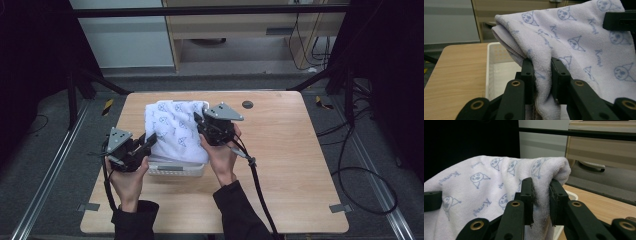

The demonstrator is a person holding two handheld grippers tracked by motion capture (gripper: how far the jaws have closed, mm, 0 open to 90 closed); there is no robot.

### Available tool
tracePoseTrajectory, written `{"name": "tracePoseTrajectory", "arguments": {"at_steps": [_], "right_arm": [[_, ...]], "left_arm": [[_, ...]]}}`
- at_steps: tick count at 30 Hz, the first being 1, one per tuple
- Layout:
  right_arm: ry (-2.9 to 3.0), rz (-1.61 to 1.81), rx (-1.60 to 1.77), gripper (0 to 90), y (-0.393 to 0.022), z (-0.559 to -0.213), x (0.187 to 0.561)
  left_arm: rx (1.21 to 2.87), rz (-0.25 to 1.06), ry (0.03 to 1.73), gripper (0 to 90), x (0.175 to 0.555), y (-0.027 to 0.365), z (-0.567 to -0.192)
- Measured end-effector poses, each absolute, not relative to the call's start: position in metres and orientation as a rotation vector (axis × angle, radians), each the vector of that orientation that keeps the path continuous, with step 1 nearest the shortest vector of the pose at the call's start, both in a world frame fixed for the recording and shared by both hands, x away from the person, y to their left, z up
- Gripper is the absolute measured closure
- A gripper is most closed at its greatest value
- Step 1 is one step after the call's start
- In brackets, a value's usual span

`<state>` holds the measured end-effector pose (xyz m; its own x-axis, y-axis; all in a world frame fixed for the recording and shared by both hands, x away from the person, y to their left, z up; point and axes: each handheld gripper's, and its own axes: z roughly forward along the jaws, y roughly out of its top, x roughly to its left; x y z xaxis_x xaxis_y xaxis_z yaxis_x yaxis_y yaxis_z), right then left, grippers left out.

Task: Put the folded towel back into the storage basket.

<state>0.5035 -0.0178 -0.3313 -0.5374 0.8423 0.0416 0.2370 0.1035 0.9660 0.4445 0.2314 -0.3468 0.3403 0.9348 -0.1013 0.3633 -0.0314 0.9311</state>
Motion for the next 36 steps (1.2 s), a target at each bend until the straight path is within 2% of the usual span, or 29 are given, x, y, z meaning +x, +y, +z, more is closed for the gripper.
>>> {"name": "tracePoseTrajectory", "arguments": {"at_steps": [36], "right_arm": [[1.909, 1.389, 1.087, 76.2, 0.016, -0.364, 0.549]], "left_arm": [[1.631, 0.685, 1.313, 74.2, 0.495, 0.250, -0.382]]}}
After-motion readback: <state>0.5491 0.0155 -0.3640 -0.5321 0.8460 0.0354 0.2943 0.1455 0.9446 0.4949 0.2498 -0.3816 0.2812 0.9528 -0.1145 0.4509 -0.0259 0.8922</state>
